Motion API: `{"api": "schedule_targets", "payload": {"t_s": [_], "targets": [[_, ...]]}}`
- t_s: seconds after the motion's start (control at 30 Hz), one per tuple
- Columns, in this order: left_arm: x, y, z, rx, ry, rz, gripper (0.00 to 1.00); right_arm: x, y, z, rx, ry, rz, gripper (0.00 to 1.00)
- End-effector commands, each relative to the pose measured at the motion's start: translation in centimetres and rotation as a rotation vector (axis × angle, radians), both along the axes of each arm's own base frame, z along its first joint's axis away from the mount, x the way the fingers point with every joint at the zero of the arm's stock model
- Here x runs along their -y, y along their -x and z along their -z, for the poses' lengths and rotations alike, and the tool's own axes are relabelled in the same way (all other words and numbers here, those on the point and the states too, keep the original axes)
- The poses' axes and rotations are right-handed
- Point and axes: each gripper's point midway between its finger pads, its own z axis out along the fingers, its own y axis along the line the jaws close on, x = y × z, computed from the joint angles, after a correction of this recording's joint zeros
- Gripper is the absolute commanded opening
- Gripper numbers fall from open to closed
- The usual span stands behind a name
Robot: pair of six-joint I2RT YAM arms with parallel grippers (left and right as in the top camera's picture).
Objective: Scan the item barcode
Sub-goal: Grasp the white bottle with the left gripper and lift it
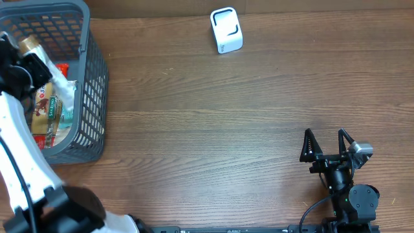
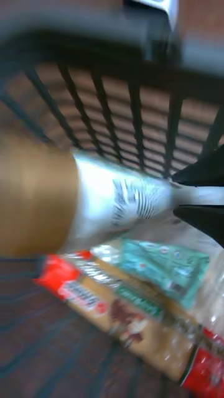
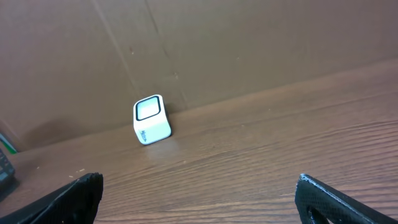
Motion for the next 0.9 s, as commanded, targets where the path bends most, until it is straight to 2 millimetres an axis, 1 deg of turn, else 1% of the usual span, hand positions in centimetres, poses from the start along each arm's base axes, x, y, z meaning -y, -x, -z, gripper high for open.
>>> {"api": "schedule_targets", "payload": {"t_s": [0.0, 0.07, 0.17, 0.2, 0.23, 0.27, 0.3, 0.4, 0.43, 0.47, 0.53, 0.57, 0.67, 0.77, 0.87], "targets": [[1.7, 1.5, -8.0, 0.180, -0.104, 0.017, 0.04, -0.1, 0.0, 0.2, 0.003, -0.004, -0.005, 1.00], [1.8, 2.0, -8.9, 0.196, -0.125, 0.008, 0.04, -0.1, 0.0, 0.2, 0.003, -0.004, -0.005, 1.00], [0.6, 2.6, -8.5, 0.158, -0.164, -0.049, 0.04, -0.1, 0.0, 0.2, 0.003, -0.004, -0.005, 1.00], [0.0, 2.8, -7.5, 0.117, -0.168, -0.079, 0.04, -0.1, 0.0, 0.2, 0.003, -0.004, -0.005, 1.00], [-0.2, 2.8, -6.8, 0.097, -0.161, -0.083, 0.04, -0.1, 0.0, 0.2, 0.003, -0.004, -0.005, 1.00], [-0.4, 2.6, -6.3, 0.084, -0.155, -0.084, 0.08, -0.1, 0.0, 0.2, 0.003, -0.004, -0.005, 1.00], [-0.5, 2.4, -5.5, 0.068, -0.146, -0.084, 0.15, -0.1, 0.0, 0.2, 0.003, -0.004, -0.005, 1.00], [-1.1, 1.6, -3.0, 0.014, -0.114, -0.081, 0.47, -0.1, 0.0, 0.2, 0.003, -0.004, -0.005, 1.00], [-1.2, 1.3, -2.1, -0.005, -0.102, -0.079, 0.52, -0.1, 0.0, 0.2, 0.003, -0.004, -0.005, 1.00], [-1.5, 0.9, -0.9, -0.028, -0.087, -0.078, 0.54, -0.1, 0.0, 0.2, 0.002, -0.003, -0.005, 1.00], [-2.0, 0.1, 1.2, -0.068, -0.065, -0.073, 0.56, -0.1, 0.0, 0.2, 0.003, -0.004, -0.005, 1.00], [-2.3, -0.7, 2.9, -0.092, -0.045, -0.058, 0.57, -0.1, 0.0, 0.2, 0.003, -0.004, -0.005, 1.00], [-2.2, -2.5, 5.3, -0.099, -0.012, 0.018, 0.61, -0.1, 0.0, 0.2, 0.003, -0.004, -0.005, 1.00], [-2.3, -4.3, 7.6, -0.090, 0.009, 0.077, 0.70, -0.1, 0.0, 0.2, 0.003, -0.004, -0.005, 1.00], [-2.6, -5.9, 9.8, -0.094, 0.010, 0.112, 0.75, -0.1, 0.0, 0.3, 0.001, -0.004, -0.005, 1.00]]}}
